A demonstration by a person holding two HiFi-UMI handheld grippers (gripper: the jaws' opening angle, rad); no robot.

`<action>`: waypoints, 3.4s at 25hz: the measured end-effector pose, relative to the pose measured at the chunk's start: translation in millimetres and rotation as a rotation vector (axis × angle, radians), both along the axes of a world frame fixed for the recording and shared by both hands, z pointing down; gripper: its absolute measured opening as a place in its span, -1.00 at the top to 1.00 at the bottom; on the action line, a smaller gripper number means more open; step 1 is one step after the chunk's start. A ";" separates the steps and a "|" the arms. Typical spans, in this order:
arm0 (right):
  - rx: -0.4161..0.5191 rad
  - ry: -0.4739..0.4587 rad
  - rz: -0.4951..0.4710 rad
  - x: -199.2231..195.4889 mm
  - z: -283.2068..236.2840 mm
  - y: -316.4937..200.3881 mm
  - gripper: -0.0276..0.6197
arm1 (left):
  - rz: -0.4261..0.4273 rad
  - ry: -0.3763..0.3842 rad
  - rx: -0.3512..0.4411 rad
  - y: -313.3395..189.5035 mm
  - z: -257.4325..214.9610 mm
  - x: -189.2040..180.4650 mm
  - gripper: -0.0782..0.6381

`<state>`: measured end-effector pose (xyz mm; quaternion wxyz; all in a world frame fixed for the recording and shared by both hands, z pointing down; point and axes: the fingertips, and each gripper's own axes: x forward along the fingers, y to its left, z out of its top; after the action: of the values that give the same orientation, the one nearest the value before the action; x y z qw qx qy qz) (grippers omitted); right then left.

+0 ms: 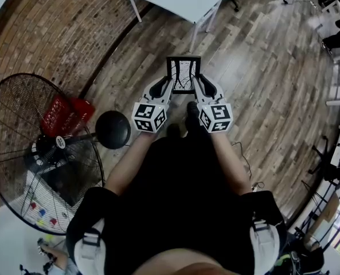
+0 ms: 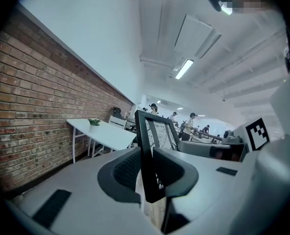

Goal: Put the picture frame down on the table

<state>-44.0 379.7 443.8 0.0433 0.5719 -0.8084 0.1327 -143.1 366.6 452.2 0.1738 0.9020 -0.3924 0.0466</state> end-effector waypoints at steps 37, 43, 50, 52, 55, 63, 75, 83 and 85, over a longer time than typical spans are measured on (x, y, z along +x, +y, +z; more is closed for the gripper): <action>-0.063 -0.047 -0.133 74.6 12.5 -137.2 0.67 | -0.144 -0.035 -0.045 -122.6 6.6 73.0 0.54; -0.062 -0.051 -0.167 86.2 10.0 -161.2 0.67 | -0.178 -0.041 -0.047 -142.6 3.6 84.8 0.54; -0.057 -0.062 -0.200 100.9 10.2 -185.8 0.67 | -0.212 -0.043 -0.045 -165.1 4.5 99.5 0.54; -0.052 -0.061 -0.210 105.0 9.9 -192.8 0.67 | -0.223 -0.041 -0.041 -171.1 4.2 103.7 0.54; -0.049 -0.062 -0.219 109.9 11.5 -200.3 0.67 | -0.233 -0.045 -0.035 -176.9 5.6 108.8 0.54; -0.038 -0.061 -0.242 117.5 10.3 -219.4 0.67 | -0.257 -0.038 -0.028 -194.1 5.4 116.4 0.54; -0.025 -0.062 -0.244 118.6 6.3 -242.8 0.67 | -0.263 -0.039 -0.016 -217.9 1.3 117.7 0.54; -0.021 -0.053 -0.230 116.3 4.8 -269.4 0.67 | -0.249 -0.037 -0.009 -247.6 0.3 115.1 0.54; -0.025 -0.052 -0.226 116.8 7.2 -274.5 0.67 | -0.244 -0.037 -0.014 -252.8 2.8 115.6 0.54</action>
<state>72.8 105.2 451.0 0.0441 0.4730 -0.8667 0.1521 -27.5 113.8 455.0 0.1772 0.8453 -0.5022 0.0442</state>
